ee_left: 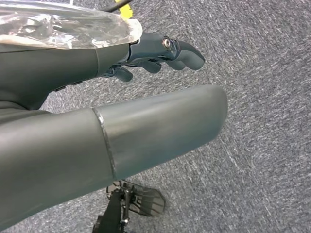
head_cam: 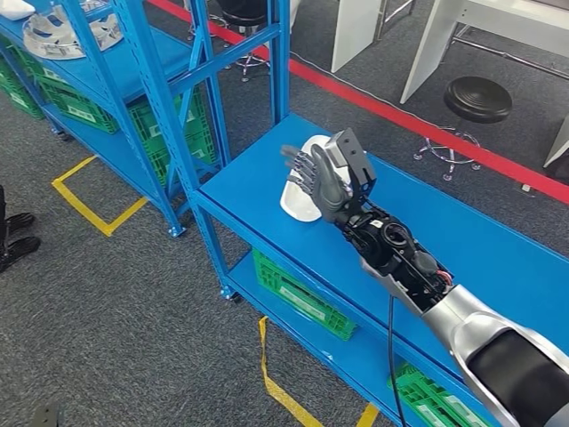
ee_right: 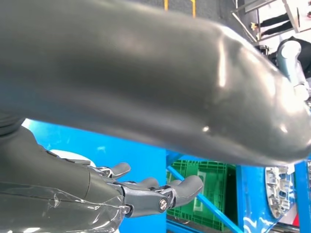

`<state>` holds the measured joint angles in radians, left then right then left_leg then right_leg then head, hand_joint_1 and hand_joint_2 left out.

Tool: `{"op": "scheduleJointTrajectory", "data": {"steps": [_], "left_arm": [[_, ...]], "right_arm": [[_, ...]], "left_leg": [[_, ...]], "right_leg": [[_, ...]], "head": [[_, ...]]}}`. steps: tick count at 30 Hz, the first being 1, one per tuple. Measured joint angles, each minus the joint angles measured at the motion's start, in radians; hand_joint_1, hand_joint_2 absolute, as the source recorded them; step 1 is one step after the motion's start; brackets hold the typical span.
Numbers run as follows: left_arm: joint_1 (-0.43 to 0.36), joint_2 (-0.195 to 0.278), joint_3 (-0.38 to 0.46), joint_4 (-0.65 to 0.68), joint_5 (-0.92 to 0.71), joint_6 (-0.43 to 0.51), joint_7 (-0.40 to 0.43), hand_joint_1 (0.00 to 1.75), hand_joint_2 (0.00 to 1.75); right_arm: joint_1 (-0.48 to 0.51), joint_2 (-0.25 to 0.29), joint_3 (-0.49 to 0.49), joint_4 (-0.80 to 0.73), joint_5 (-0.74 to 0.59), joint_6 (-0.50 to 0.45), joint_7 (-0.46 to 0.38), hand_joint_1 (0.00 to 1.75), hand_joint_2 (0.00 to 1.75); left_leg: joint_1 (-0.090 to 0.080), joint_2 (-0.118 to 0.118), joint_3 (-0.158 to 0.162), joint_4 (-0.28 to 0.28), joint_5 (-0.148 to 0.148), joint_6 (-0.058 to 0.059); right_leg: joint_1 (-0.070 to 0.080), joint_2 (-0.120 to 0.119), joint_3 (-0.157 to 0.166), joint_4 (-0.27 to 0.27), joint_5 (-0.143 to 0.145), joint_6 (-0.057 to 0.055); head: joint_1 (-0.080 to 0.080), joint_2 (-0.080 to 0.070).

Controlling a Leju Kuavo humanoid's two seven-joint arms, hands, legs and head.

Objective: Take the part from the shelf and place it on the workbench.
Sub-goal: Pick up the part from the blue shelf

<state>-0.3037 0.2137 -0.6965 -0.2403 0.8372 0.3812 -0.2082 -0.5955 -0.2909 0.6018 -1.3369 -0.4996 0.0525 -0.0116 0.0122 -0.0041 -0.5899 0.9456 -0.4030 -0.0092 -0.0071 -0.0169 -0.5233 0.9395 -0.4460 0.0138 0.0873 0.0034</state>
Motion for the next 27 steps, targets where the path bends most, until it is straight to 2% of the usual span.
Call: {"op": "scheduleJointTrajectory", "data": {"steps": [9, 27], "left_arm": [[0.001, 0.000, 0.000, 0.000, 0.004, 0.002, 0.000, 0.00, 0.00], [0.001, 0.000, 0.000, 0.000, 0.004, 0.003, 0.000, 0.00, 0.00]], "right_arm": [[-0.010, 0.005, 0.024, 0.011, 0.054, -0.036, -0.003, 0.00, 0.00], [-0.012, 0.009, 0.035, 0.012, 0.081, -0.059, -0.009, 0.00, 0.00]], "left_leg": [[0.000, 0.000, 0.000, 0.000, 0.000, 0.000], [0.000, 0.000, 0.000, 0.000, 0.000, 0.000]], "right_leg": [[0.000, 0.000, 0.000, 0.000, 0.000, 0.000], [0.000, 0.000, 0.000, 0.000, 0.000, 0.000]], "head": [[0.000, 0.000], [0.000, 0.000]]}}
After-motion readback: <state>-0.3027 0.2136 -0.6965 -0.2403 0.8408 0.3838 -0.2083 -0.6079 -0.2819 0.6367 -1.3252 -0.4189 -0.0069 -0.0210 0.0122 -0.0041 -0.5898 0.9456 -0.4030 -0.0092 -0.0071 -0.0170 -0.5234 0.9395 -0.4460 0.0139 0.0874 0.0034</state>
